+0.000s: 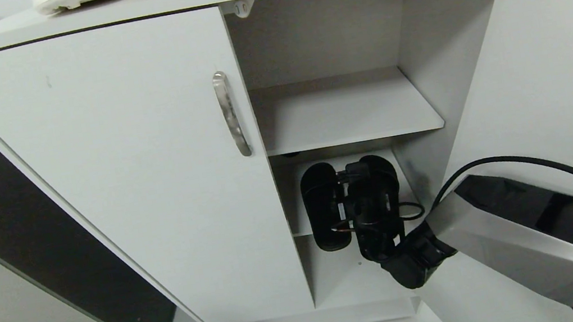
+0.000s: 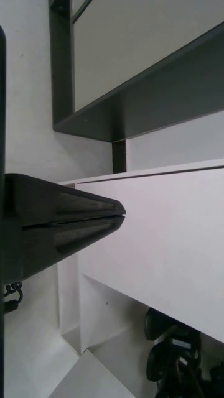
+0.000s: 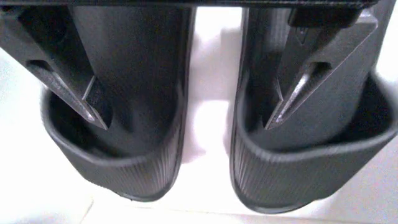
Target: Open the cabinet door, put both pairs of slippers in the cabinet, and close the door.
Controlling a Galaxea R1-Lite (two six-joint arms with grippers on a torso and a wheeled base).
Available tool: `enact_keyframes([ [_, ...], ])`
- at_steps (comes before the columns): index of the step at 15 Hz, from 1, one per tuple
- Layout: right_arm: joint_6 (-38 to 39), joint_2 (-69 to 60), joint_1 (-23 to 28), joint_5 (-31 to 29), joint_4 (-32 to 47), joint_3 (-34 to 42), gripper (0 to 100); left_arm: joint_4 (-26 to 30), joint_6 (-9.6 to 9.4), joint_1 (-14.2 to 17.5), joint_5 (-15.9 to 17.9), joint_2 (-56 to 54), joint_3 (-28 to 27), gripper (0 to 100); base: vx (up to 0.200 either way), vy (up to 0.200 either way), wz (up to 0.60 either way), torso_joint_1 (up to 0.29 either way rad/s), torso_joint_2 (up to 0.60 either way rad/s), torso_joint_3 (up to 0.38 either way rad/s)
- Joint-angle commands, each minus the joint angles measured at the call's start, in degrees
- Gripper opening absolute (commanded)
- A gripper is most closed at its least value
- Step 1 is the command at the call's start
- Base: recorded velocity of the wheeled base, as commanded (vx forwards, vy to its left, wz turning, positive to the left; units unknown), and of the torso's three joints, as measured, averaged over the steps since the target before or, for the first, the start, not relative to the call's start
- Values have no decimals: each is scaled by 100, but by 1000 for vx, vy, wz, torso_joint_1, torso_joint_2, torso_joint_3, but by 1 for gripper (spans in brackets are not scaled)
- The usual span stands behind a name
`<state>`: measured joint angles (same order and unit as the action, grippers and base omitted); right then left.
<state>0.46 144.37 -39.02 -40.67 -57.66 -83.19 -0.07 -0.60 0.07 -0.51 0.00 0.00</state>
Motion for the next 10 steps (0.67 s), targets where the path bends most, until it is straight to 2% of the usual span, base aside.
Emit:
enact_keyframes([
  [1,-2,-463,-193,-3,-333,708,100,-1,-2,1,-2,9,0,0,0,0,0,0,0,0],
  [2,-2,-770,-440,-3,-790,1463,100,-1,-2,1,7,9,0,0,0,0,0,0,0,0],
  [3,-2,-911,-554,-3,-1028,1797,0,-1,-2,1,-2,9,0,0,0,0,0,0,0,0],
  [6,-2,-1148,-826,-11,-1713,2685,0,-1,-2,1,7,9,0,0,0,0,0,0,0,0],
  [10,-29,-1148,-949,-11,-1845,2799,0,-1,-2,1,7,9,0,0,0,0,0,0,0,0],
])
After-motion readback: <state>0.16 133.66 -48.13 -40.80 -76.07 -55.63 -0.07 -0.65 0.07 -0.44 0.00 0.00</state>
